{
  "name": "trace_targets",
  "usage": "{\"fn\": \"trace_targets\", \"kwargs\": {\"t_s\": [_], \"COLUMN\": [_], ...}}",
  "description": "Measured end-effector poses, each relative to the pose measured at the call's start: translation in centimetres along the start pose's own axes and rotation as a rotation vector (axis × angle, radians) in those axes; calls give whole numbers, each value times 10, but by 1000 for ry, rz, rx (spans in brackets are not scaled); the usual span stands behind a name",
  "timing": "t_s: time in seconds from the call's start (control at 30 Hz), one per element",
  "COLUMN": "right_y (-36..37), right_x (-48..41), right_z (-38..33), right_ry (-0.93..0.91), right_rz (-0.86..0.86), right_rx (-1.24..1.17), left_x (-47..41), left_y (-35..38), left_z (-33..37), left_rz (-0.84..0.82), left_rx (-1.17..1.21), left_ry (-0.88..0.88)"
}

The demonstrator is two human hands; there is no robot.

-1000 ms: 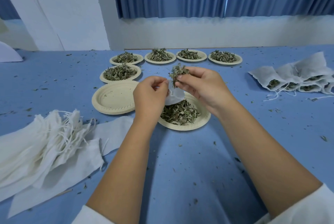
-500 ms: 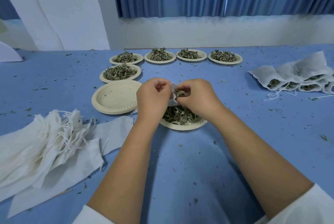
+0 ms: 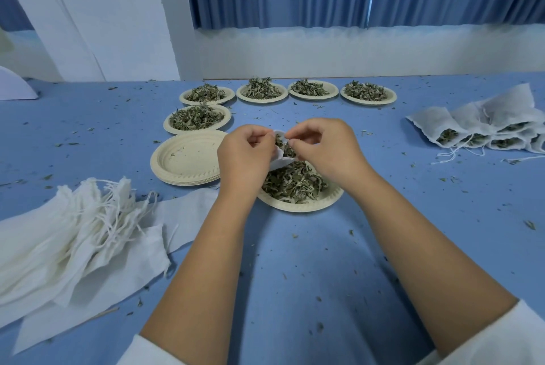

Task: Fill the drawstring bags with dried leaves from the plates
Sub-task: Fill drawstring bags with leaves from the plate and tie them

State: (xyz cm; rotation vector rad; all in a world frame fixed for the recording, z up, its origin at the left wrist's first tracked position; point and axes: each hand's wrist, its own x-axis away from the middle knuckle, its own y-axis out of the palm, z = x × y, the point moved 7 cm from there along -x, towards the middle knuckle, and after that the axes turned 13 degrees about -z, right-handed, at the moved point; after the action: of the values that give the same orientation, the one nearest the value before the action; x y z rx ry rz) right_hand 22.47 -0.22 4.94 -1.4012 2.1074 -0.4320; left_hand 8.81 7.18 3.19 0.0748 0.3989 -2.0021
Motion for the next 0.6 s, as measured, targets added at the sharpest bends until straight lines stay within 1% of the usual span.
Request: {"fn": "trace_targets", "kwargs": {"t_s": [0.1,0.2,0.27,0.33,0.4,0.47,0.5,0.6], "right_y": [9,25,30,24,9,-3,-5,2], "right_x": [2,1,0,0,0,-1,-1,1], "right_z": [-6,0,4,2,0,2,5,23], "right_ry": [-39,-11,1,-18,-18,-2,22,166], "right_rz": [-58,-237,-289,-235,-132,-106,-144,-365], "right_rx": [140,289,325,267,193,224,266,368], "left_x": [0,1,1,0,0,-1,-1,-2], "left_y": [2,5,5,3,0,-5,-7,-14], "left_z": [1,4,5,4,1,0,-1,-4], "left_rz": [-17,-53,-61,-40,-9,24,41,87], "left_rx": [-15,-28,-36,-57,-52,-27,-11,46], "left_ry": [12,30,45,51,40,31,25,1]}}
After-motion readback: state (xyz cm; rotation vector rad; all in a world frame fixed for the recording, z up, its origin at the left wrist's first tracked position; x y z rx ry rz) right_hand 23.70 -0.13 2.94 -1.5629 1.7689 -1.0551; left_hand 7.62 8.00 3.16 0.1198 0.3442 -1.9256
